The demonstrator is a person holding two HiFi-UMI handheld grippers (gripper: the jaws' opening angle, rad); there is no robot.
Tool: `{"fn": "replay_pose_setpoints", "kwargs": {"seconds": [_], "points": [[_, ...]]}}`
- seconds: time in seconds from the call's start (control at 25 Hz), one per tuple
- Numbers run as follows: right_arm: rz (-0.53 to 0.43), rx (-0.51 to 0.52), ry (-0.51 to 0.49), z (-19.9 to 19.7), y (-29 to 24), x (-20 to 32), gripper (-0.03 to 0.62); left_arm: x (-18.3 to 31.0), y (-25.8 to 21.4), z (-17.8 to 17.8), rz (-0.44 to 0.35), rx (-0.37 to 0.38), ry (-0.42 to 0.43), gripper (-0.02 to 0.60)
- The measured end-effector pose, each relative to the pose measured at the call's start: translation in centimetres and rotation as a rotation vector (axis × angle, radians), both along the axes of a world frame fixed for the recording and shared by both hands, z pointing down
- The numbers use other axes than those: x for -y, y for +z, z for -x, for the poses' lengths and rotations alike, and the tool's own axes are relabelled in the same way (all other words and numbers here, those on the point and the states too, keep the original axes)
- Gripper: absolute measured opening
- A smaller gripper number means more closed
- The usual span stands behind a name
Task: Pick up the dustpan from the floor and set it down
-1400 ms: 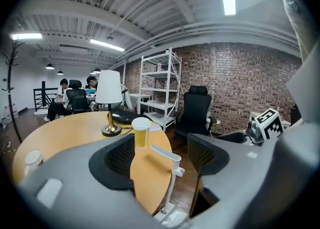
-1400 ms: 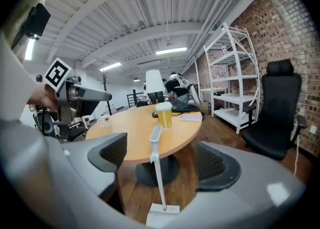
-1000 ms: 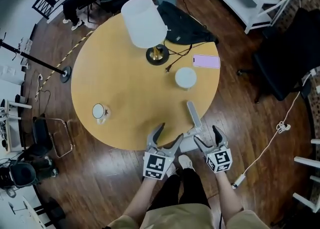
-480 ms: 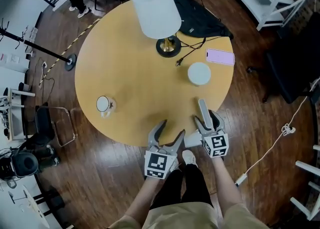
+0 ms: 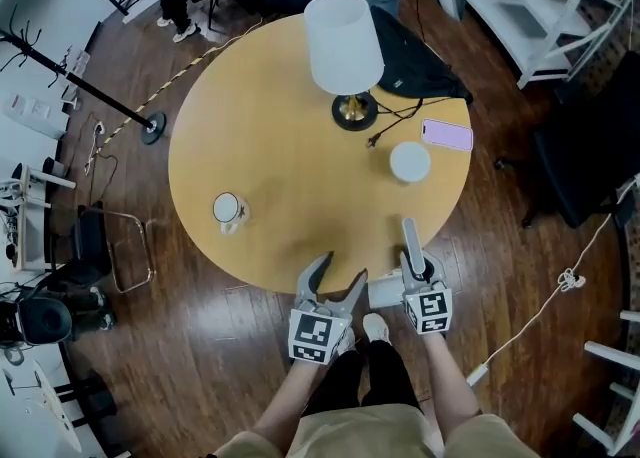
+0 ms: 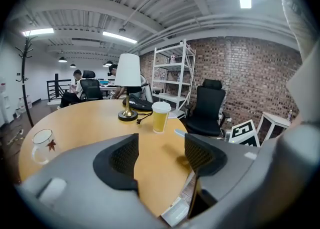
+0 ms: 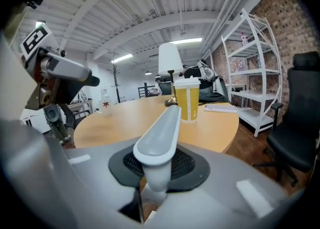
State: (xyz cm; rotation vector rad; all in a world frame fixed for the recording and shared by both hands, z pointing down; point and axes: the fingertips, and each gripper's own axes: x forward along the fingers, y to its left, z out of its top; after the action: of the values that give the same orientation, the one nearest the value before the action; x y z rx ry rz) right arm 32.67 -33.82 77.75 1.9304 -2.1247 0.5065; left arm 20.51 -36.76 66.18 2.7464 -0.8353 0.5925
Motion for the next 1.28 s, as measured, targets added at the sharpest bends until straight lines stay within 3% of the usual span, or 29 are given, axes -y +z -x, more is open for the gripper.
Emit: {"fn": "replay_pose_setpoints", "kwargs": {"seconds": [0.28,0.64,1.0,1.28], "points": [[0.049,-0.036,-0.081,2.6,-1.9,-3.0,0.06,-1.0,-2.4,1.8,0.014,-0.049,-0.037,0.278],[-0.009,-0.022,-0.047,2.4,-8.4,-4.5,0.061,-1.6,-6.3,3.8,-0.035,-0.1,-0.071,0.276],[-0.104,-0.053,-0.043,4.7,-16.9,-4.9,0.061,-1.7,-12.6,7.6,-0.106,-0.16,-0.148,0.268],[-0.241,-0.065,-0.061,5.8,-25.4,-4.9,0.06,-1.7,-17.3,9.9,-0.2,-0.191,-0.194,0.268]]}}
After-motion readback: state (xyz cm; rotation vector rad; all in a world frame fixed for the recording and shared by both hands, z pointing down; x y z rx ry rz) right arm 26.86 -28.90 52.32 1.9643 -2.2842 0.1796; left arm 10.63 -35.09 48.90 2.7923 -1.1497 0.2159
